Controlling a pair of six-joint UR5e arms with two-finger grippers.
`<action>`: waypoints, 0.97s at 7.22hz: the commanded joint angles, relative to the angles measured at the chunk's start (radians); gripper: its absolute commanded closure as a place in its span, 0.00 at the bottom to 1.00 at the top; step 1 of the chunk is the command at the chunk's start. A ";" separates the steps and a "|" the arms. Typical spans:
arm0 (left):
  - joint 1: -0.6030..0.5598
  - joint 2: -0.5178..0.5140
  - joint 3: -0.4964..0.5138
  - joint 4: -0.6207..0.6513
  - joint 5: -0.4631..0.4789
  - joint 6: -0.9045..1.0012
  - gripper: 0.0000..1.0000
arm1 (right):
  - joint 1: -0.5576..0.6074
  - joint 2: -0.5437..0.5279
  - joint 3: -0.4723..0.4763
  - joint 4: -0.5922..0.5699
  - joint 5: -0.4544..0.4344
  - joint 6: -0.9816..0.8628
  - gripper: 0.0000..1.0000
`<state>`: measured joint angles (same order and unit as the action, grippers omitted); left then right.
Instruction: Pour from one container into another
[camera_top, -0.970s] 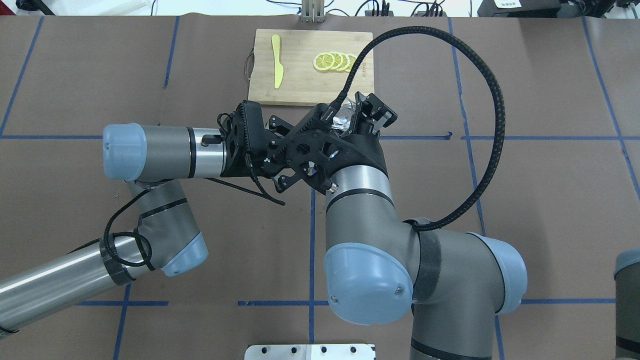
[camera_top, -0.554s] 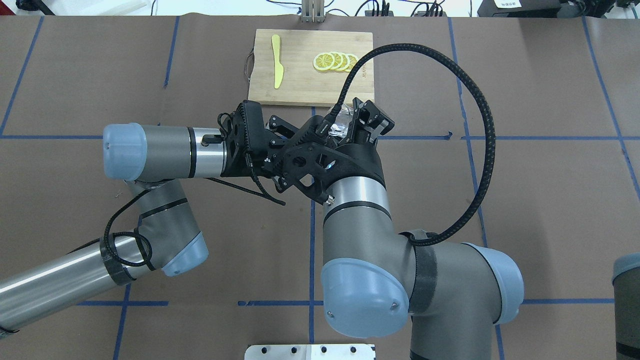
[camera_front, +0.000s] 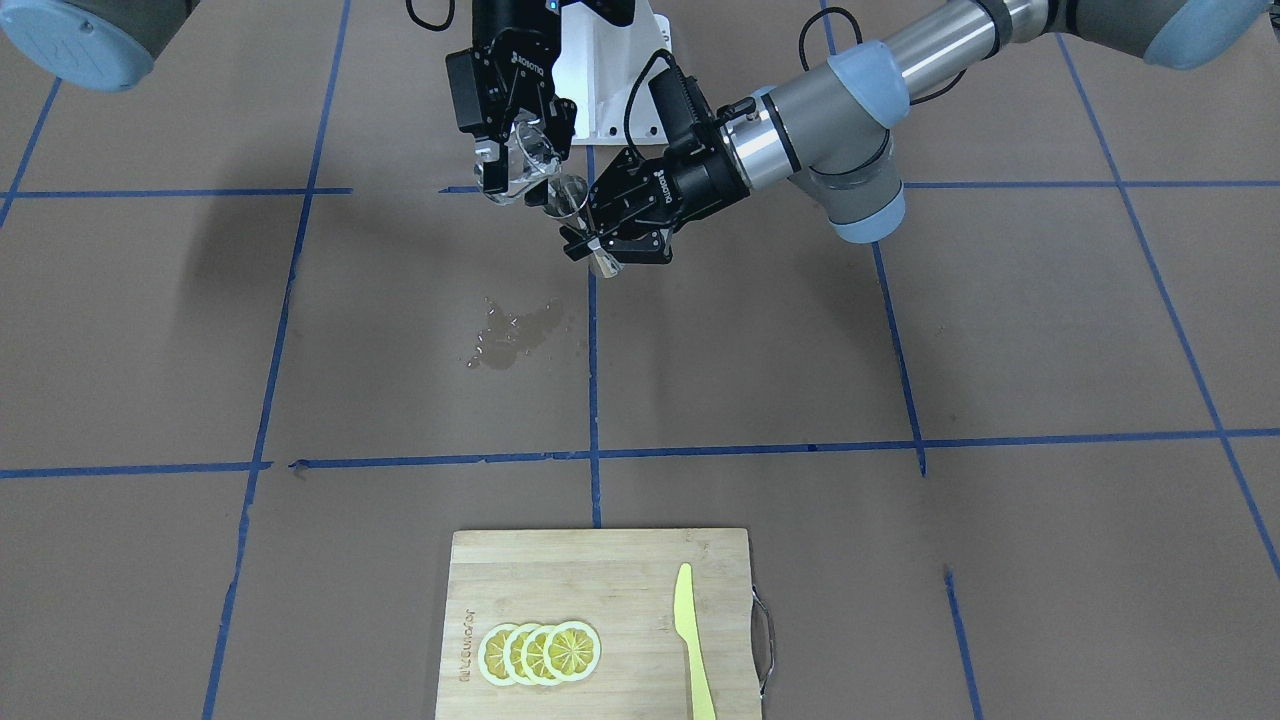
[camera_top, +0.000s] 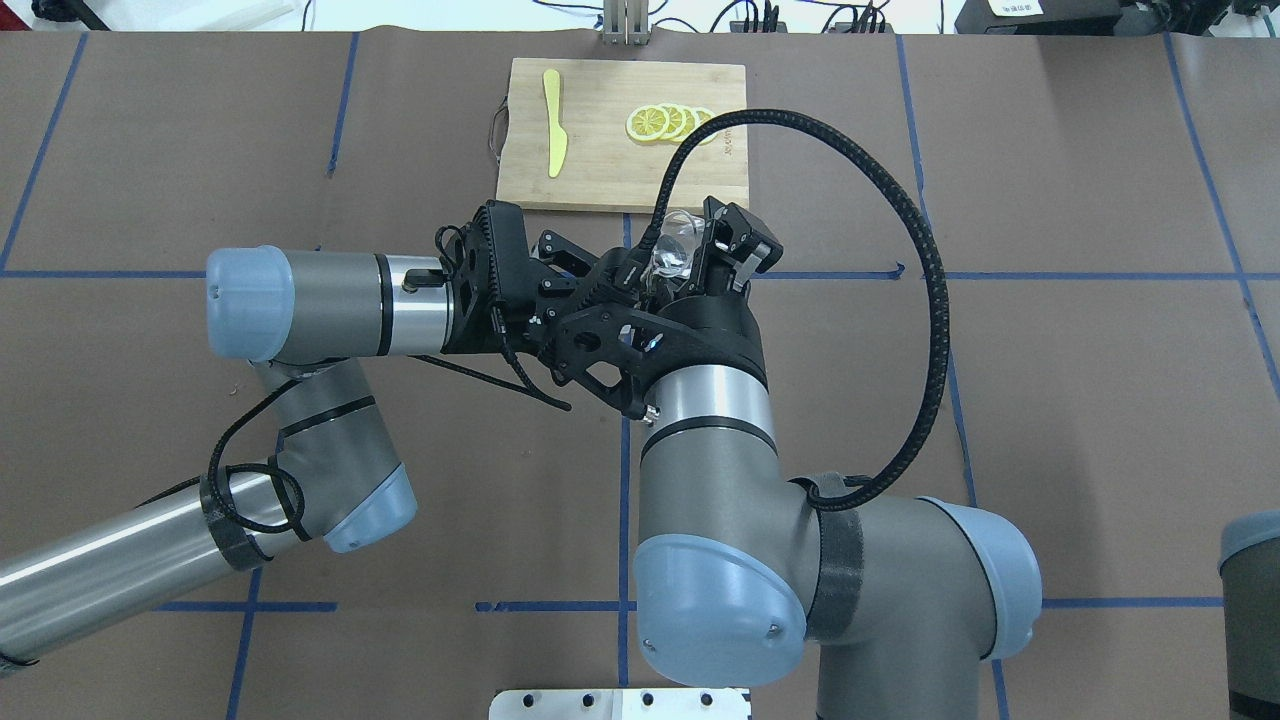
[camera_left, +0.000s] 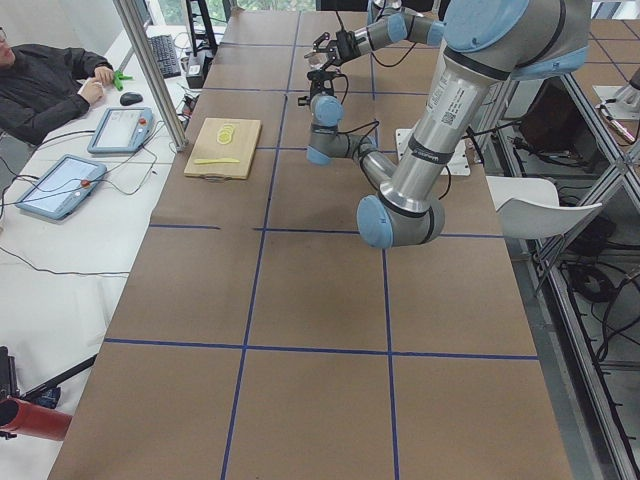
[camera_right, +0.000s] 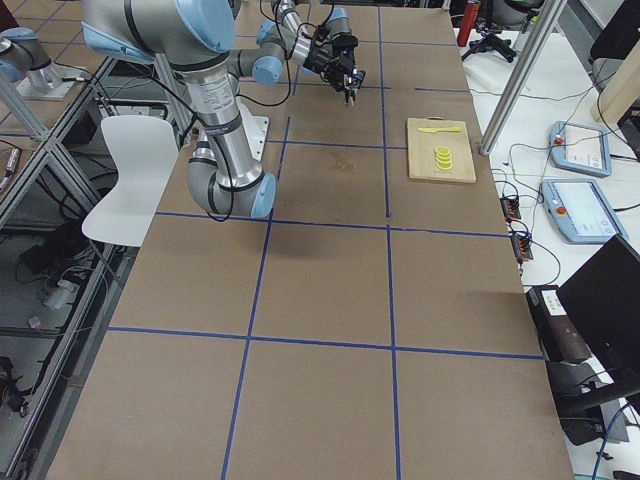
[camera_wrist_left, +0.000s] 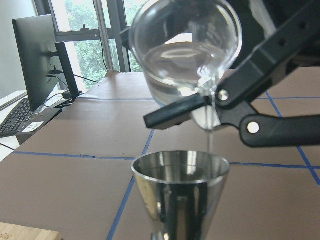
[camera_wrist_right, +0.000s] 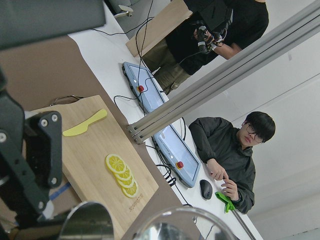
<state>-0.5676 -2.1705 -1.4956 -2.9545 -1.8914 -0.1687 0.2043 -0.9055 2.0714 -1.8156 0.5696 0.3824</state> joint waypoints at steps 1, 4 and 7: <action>0.000 0.000 0.000 0.000 0.000 0.000 1.00 | 0.001 0.007 -0.002 -0.028 -0.008 -0.014 1.00; 0.000 0.000 -0.002 0.000 0.000 0.000 1.00 | 0.001 0.005 -0.005 -0.030 -0.014 -0.014 1.00; 0.000 0.001 -0.002 -0.001 0.000 0.000 1.00 | 0.001 0.008 -0.013 -0.030 -0.017 -0.040 1.00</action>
<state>-0.5676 -2.1703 -1.4971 -2.9558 -1.8914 -0.1687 0.2055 -0.8985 2.0616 -1.8454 0.5540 0.3512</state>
